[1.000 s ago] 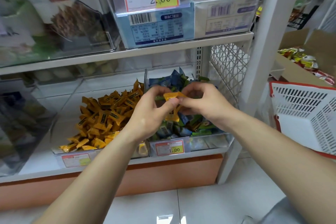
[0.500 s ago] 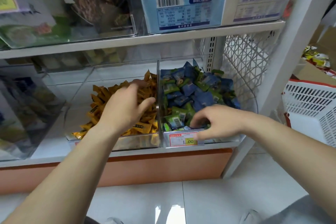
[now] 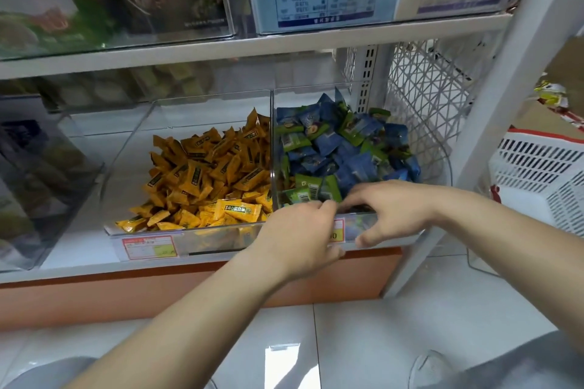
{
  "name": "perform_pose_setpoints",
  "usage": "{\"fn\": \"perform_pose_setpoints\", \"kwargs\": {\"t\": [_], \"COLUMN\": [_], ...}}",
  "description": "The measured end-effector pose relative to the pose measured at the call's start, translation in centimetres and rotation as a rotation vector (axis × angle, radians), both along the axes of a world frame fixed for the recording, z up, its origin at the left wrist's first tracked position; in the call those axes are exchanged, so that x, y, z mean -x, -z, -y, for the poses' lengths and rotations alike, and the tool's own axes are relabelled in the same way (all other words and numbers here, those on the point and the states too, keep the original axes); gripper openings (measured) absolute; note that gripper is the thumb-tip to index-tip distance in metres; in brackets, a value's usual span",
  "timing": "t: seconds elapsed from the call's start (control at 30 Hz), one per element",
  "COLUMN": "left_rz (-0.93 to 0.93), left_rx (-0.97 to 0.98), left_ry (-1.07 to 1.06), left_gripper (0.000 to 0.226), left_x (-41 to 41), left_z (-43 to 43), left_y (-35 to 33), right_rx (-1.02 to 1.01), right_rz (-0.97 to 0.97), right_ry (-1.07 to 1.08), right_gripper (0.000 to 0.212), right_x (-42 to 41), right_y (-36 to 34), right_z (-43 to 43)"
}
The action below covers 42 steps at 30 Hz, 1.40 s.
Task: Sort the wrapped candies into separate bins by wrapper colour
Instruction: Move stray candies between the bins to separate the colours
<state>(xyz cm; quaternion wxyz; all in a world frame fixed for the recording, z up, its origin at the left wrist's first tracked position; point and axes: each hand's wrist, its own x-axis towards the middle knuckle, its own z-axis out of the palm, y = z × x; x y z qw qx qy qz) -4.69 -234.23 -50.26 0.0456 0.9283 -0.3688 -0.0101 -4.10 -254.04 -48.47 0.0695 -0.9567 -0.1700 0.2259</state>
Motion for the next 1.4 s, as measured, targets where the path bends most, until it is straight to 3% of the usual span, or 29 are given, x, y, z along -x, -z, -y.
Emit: {"fn": "perform_pose_setpoints", "kwargs": {"t": [0.2, 0.33, 0.47, 0.53, 0.67, 0.73, 0.83, 0.97, 1.03, 1.2, 1.33, 1.4], "left_rz": [0.029, -0.139, -0.272, -0.226, 0.012, 0.133, 0.268, 0.361, 0.326, 0.17, 0.026, -0.055], "left_rx": [-0.094, -0.019, 0.136, 0.23, 0.343, 0.357, 0.309, 0.107, 0.137, 0.423, 0.505, 0.612], "left_ry": [-0.054, -0.053, -0.057, -0.066, -0.148, -0.196, -0.179, -0.166, -0.174, -0.153, -0.076, -0.038], "left_gripper": [0.057, 0.058, 0.04, 0.032, 0.035, 0.035, 0.034, 0.041, 0.043, 0.031, 0.055, 0.054], "left_x": [-0.4, -1.0, -1.6, -1.8, -2.1, -2.4, -3.2, -4.1, -4.2, -3.9, -3.4, -3.3], "left_z": [1.3, 1.2, 0.5, -0.4, -2.5, -2.9, -2.3, -1.7, -1.9, -1.9, -1.8, -1.7], "left_y": [0.1, -0.8, -2.4, -3.3, -4.2, -4.2, -3.7, -2.8, -2.7, -3.5, -3.6, -3.7], "right_rx": [-0.029, -0.087, -0.12, -0.172, -0.326, -0.385, -0.478, -0.549, -0.57, -0.781, -1.045, -1.162], "right_rz": [-0.026, -0.038, -0.132, -0.14, -0.096, -0.055, -0.01, -0.033, -0.01, 0.145, 0.255, 0.205], "right_ry": [0.02, 0.064, 0.076, 0.102, 0.107, 0.115, 0.142, 0.15, 0.164, 0.3, 0.432, 0.448], "right_gripper": [0.048, 0.058, 0.076, 0.075, 0.043, 0.036, 0.035, 0.028, 0.025, 0.017, 0.011, 0.009], "right_x": [-0.3, -0.6, -0.8, -0.9, -0.9, -0.8, -0.8, -0.7, -0.7, -0.9, -1.1, -0.8], "right_y": [0.7, 0.6, 0.9, 0.8, 0.4, 0.3, 0.1, -0.1, -0.1, -0.7, -1.3, -1.6], "right_z": [-0.9, -0.5, -0.5, -0.3, 0.2, 0.2, 0.2, 0.5, 0.6, 0.8, -0.2, -1.3]}}
